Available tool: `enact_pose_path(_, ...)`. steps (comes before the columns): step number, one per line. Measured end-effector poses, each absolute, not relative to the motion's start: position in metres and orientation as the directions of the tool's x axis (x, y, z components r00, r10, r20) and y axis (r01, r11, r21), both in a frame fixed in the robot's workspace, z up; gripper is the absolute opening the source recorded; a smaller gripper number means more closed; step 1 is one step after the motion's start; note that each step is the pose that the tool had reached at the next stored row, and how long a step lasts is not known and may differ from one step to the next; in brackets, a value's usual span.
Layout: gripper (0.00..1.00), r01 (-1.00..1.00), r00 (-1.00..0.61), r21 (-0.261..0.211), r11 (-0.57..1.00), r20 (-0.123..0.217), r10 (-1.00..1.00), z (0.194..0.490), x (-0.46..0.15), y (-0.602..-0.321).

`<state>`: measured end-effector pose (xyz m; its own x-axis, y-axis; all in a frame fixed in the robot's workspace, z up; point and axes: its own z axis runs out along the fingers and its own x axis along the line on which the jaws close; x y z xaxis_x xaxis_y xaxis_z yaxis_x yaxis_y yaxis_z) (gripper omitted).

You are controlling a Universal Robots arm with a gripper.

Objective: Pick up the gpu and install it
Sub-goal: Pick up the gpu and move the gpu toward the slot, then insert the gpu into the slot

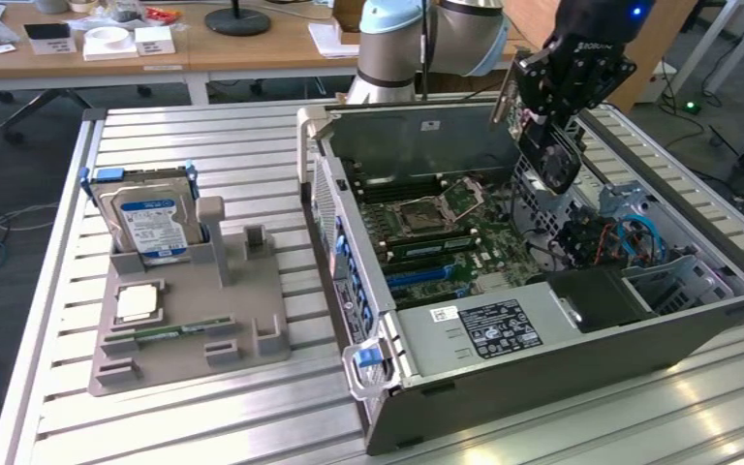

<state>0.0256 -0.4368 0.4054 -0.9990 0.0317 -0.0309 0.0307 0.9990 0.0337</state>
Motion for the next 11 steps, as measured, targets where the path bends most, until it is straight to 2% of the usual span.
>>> enact_pose_path(11, 0.26, 0.031, -0.999, 0.034, 0.999, -0.031, 0.032, 0.4055, 0.0268, -0.4368)
